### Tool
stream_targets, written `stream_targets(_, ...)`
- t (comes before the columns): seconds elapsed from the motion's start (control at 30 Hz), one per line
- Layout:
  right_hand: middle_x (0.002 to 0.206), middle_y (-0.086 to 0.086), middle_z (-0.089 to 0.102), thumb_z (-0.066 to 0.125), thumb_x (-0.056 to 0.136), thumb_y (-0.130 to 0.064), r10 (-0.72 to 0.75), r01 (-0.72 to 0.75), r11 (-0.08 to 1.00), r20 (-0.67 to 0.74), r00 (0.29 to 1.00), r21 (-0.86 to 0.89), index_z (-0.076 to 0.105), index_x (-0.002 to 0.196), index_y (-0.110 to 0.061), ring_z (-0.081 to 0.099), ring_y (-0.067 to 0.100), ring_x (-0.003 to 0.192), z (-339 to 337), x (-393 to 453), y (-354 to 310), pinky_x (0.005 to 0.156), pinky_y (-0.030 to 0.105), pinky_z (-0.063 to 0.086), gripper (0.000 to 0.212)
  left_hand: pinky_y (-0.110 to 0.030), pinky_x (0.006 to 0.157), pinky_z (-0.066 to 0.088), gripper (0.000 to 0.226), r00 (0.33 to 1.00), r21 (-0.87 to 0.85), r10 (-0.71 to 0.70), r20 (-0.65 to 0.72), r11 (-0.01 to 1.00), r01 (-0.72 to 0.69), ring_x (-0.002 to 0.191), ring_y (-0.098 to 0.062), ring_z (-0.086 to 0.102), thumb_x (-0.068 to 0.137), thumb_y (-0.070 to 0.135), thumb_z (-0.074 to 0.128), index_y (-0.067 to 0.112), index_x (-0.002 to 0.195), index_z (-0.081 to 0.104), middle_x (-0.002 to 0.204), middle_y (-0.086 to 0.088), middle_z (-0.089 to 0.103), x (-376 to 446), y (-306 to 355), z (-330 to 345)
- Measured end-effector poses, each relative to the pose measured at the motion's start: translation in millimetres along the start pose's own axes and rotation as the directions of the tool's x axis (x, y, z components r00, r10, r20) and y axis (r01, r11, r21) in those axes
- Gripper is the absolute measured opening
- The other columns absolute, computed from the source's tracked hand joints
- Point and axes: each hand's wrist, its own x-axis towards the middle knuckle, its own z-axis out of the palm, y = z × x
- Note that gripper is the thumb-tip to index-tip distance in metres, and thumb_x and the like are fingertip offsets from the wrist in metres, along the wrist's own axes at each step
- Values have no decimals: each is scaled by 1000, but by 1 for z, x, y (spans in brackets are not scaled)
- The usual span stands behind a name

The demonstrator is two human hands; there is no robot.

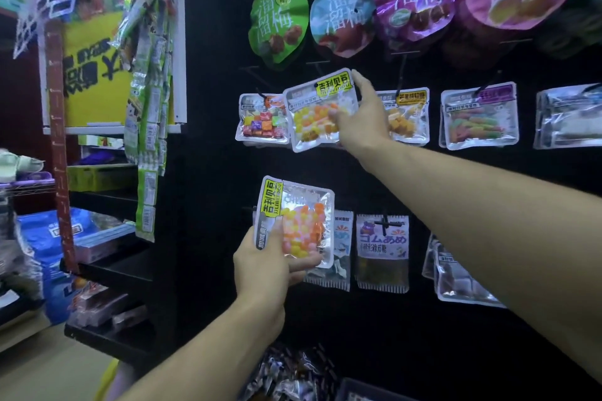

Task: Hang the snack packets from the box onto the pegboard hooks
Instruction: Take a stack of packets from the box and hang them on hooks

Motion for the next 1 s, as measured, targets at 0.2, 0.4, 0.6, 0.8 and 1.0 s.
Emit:
stream_targets(0.2,147,3,61,60,104,-14,26,-37,994,-106,994,-100,37,155,-51,61,26,76,22,36,12,81,54,60,68,-59,84,64,14,997,9,72,20,997,-73,67,-33,81,111,31,55,27,112,68,71,4,79,12,6,-7)
stream_targets(0.4,148,-3,61,53,106,-10,44,-54,991,-83,996,-125,40,158,-35,63,14,75,36,51,22,75,39,56,60,-24,48,57,14,996,55,83,-13,995,-82,63,-28,80,111,32,54,32,110,68,87,-3,82,25,4,-27)
stream_targets(0.6,163,-3,43,56,106,-17,7,-28,981,-108,994,-192,40,160,-29,63,20,118,44,52,35,91,33,54,57,-19,43,51,14,998,65,38,-46,997,-35,62,-27,80,110,33,54,29,112,68,92,-4,81,30,-9,-31)
stream_targets(0.8,159,-1,49,56,104,-17,-15,-29,972,-183,983,-234,39,160,-24,61,25,127,48,53,44,100,39,53,59,-22,47,53,14,999,101,27,-32,995,-24,64,-27,80,110,34,54,32,110,68,84,1,82,33,-20,-31)
stream_targets(1.0,160,0,48,57,106,-18,9,-48,965,-151,989,-259,43,158,-23,61,24,128,45,63,55,97,30,51,54,-23,50,53,14,1000,111,26,-8,993,-25,64,-25,80,111,34,52,33,109,66,79,6,81,37,-26,-27)
